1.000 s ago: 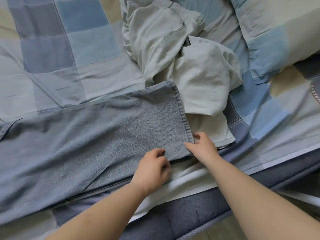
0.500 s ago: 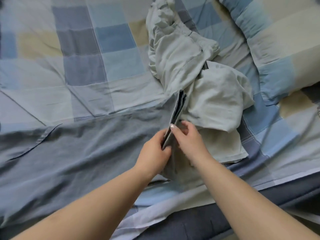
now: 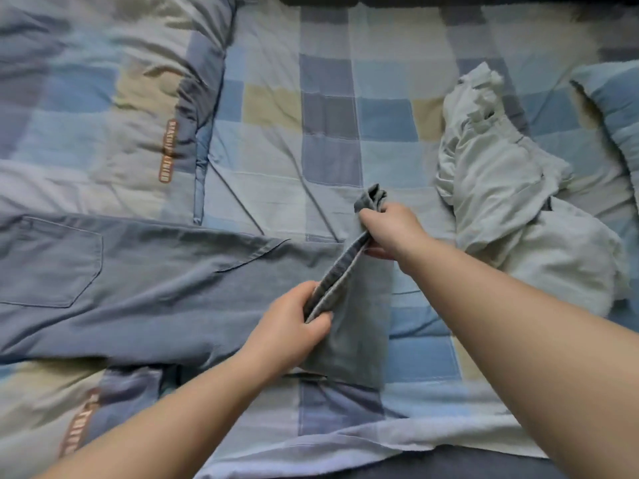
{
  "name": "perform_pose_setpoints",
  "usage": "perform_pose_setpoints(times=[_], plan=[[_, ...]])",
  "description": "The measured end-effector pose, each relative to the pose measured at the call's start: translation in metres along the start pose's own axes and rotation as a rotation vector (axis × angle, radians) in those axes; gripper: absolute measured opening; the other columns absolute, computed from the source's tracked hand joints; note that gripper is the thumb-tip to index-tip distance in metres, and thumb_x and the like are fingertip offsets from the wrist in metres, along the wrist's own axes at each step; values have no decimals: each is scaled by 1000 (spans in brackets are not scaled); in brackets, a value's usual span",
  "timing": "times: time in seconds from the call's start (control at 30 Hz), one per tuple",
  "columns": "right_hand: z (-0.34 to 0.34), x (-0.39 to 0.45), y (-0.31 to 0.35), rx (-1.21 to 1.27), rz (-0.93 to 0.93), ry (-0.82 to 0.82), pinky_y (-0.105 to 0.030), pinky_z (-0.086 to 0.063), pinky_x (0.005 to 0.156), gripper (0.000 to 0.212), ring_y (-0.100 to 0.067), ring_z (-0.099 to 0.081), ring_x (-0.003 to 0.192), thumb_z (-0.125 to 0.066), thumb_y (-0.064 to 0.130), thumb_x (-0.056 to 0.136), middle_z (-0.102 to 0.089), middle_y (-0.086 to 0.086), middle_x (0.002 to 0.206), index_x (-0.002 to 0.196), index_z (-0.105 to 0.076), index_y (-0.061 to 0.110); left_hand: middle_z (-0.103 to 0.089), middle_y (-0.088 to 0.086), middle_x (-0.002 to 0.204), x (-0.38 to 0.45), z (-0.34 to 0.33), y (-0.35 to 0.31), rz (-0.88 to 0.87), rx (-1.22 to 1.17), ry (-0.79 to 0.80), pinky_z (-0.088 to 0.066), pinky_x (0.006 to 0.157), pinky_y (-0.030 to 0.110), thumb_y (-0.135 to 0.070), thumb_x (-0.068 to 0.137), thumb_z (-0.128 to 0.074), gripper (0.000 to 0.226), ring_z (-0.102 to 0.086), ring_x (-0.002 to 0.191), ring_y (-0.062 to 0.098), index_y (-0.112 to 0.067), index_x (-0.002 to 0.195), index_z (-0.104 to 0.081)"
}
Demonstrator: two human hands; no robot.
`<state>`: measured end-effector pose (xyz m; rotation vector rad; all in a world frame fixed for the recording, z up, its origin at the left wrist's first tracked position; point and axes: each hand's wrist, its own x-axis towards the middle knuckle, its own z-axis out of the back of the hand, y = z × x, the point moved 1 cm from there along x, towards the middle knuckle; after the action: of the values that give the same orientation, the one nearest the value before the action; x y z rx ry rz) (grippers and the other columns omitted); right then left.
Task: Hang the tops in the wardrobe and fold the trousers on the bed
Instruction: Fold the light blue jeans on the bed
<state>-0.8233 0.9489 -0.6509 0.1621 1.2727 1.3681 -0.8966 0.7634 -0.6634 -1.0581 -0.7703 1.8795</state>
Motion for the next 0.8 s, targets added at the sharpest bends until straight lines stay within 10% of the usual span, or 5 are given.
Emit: perform_pose_setpoints(times=[0.43,0.63,0.8], plan=[[-288,-73,166,-128,196,219,-31,-59,54,10,-25,-67,74,-52,20,85,-60,-8,77,76,-51,16,-66,-3,81,-107,266,152,216,-7,-338,-44,75,30,-14,83,-62,8,-60,81,16,-21,87,-62],[-419,-90,218,-145,231,250,-21,-48,41,11,-14,-53,51,-52,19,85,-47,-2,63,76,-49,13,-59,-11,69,-138,366,225,328,-3,-485,-36,56,13,-18,83,-62,15,-54,67,6,-31,77,-56],[-510,-87,250,-127,211,288,-21,-49,41,31,-25,-66,79,-51,21,86,-58,-11,96,112,-50,4,-63,-4,73,-142,429,279,395,-2,-581,-42,64,29,-22,83,-63,6,-59,75,19,-25,81,-59]])
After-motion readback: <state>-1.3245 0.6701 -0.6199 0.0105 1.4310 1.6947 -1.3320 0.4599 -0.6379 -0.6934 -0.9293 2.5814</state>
